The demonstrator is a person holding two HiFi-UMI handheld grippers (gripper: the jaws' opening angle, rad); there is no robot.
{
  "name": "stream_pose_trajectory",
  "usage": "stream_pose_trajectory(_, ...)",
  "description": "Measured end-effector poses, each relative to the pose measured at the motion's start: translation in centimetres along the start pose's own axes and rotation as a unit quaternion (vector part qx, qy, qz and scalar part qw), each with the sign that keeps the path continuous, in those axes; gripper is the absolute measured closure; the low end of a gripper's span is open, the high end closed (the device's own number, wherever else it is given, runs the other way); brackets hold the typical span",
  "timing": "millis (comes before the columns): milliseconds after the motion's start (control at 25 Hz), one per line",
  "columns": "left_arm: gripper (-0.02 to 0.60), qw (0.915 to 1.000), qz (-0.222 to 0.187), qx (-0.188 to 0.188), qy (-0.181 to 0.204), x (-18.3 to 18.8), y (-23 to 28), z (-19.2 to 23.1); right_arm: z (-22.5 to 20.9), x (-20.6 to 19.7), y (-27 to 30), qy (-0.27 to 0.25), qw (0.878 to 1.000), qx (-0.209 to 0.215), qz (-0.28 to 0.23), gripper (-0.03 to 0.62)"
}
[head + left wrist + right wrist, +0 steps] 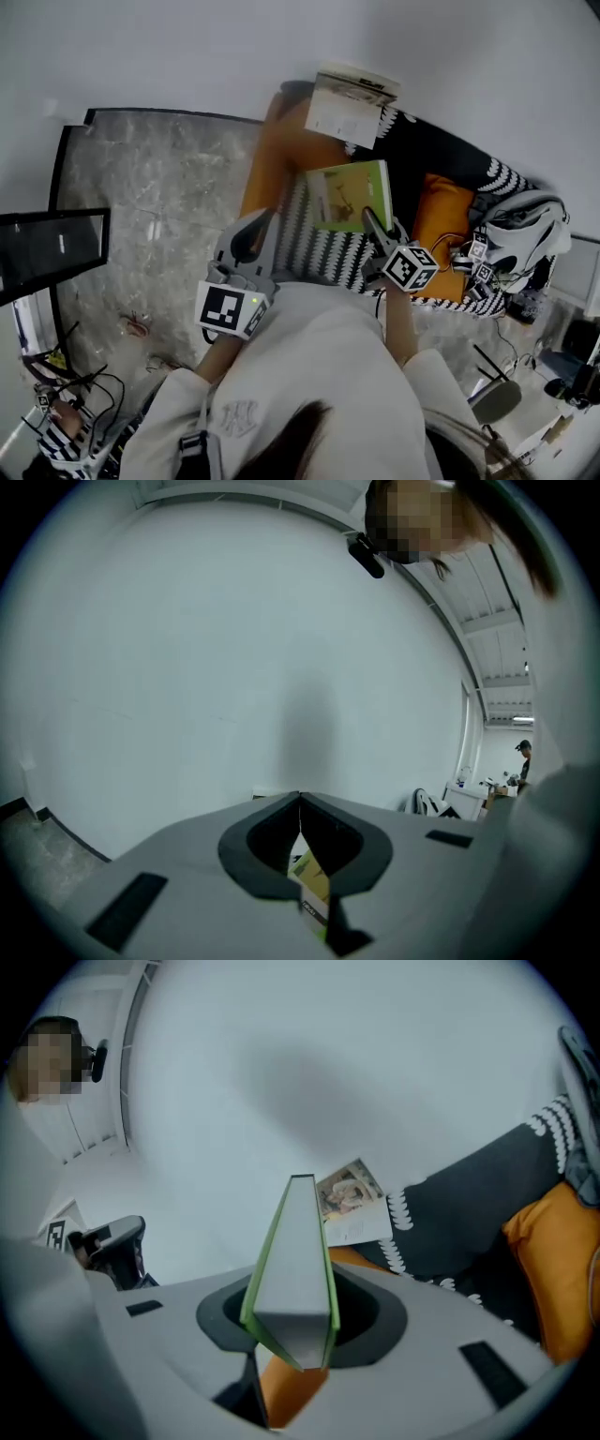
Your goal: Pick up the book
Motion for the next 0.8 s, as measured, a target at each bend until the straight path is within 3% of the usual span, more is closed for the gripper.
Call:
stream_pose_trajectory(520, 0.572, 0.9959, -0.06, -0.052, 0.043, 3.4, -3.3, -3.1, 11.4, 4.0, -12.3, -0.064, 0.989, -0.027, -0.129, 0.444)
stream_pose_trajectory(800, 0.572, 0.9948, -0.072, -0.053, 0.047, 4.4, -5.6, -3.7, 16.1, 3.5, -15.4, -0.073, 0.987, -0.002, -0.142, 0.444)
Point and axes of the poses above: the fingertips, and each gripper's own axes: y forward along the fingers, z to its left, x out of its top, the point moved 1 cm from there along -y, backward along the fingers, and after that the axes turned 12 degrees about z, right-handed, at the moved point
